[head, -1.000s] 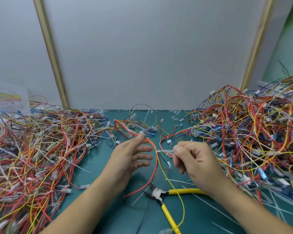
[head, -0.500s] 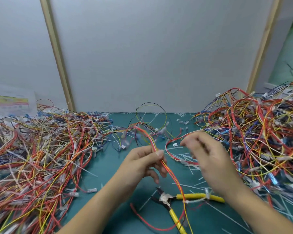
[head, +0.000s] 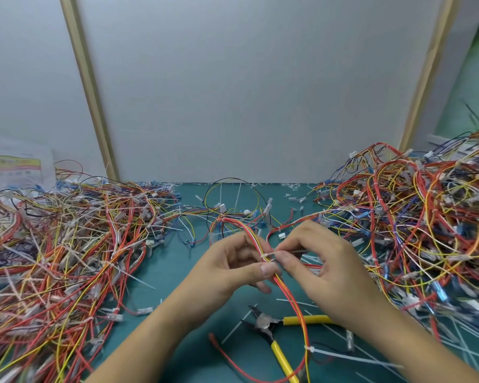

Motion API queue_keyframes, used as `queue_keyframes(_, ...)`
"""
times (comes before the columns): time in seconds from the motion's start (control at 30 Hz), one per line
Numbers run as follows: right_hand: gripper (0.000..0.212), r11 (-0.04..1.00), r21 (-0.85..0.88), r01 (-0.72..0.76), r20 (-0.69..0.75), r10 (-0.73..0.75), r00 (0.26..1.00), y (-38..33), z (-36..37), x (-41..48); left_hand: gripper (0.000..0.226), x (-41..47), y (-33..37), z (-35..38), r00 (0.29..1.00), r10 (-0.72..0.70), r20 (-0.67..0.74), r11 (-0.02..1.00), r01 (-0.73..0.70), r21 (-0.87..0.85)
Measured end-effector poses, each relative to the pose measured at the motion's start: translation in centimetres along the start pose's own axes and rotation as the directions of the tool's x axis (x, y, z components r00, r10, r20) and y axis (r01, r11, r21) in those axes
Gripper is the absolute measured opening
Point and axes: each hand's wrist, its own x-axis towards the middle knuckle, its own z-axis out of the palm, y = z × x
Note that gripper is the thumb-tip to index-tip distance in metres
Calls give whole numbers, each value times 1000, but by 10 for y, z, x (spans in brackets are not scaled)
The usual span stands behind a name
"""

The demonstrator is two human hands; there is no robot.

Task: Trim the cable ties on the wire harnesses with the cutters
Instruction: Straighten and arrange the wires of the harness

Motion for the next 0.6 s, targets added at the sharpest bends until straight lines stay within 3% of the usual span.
queue_keyframes(0.27, 15, 998, -33, -50, 7, 50, 999, 0, 6, -2, 7, 2, 0, 2, 987, -146, -71, 987, 140, -81)
queue_keyframes(0.43, 25, 954, 189, -231, 144, 206, 968, 1, 10, -5, 8, 2, 0, 5, 982, -180, -63, 984, 181, -2)
queue_keyframes(0.6, 27, 892, 317, -322, 147, 289, 946, 2, 11, -3, 15, 2, 0, 5, 982, -181, -48, 978, 185, 93)
